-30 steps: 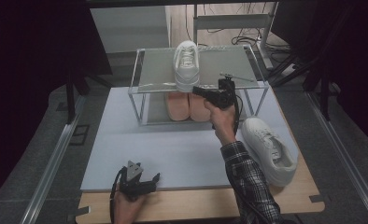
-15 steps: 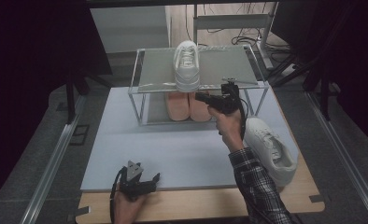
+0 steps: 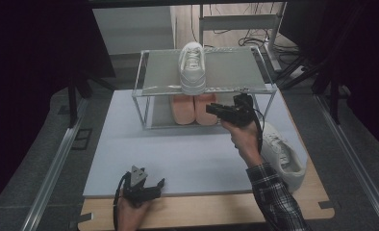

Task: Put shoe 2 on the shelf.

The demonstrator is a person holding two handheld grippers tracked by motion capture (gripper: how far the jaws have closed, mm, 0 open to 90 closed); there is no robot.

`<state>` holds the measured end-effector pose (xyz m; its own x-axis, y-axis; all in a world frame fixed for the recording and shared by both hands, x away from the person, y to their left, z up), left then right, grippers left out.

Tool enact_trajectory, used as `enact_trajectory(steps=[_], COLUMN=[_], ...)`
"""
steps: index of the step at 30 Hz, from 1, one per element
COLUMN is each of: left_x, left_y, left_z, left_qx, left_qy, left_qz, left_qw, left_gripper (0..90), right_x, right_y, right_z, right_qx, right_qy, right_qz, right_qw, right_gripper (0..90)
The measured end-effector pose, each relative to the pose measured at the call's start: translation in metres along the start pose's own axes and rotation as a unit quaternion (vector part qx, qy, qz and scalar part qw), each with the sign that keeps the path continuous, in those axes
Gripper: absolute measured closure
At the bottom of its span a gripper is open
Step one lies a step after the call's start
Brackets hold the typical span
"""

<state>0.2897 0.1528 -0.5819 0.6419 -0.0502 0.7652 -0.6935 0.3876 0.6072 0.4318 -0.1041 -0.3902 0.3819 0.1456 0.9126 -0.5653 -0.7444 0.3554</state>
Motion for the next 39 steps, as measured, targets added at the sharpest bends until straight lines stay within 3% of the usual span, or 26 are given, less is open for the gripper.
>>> enact_trajectory(steps=[14,22,39], left_x=[0.000,0.000,0.000], left_y=[0.000,0.000,0.000], left_z=[0.000,0.000,0.000], left_qx=[0.000,0.000,0.001], left_qy=[0.000,0.001,0.000], left_qz=[0.000,-0.001,0.000], left_qw=[1.0000,1.0000,1.0000], left_gripper=[12.9,12.9,12.9], right_x=[-0.021,-0.035,-0.064], right_y=[0.022,0.035,0.065], right_z=[-0.010,-0.008,-0.004], right_qx=[-0.007,-0.028,-0.063], right_qy=[0.034,0.050,0.102], right_qz=[-0.027,-0.046,-0.089], right_qw=[0.9990,0.9973,0.9888], right_gripper=[56.9,53.4,51.5])
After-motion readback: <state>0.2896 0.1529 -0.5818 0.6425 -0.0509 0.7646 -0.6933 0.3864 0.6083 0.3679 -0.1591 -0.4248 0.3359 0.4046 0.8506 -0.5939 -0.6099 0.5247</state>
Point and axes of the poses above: each handheld gripper's, and its own axes: y roughly backward along the jaws, x roughly out of its top, z roughly to its right, the point moved 7 cm from there along -y, roughly forward along the jaws, and after that the axes turned 14 degrees about y, right-handed, at the moved point
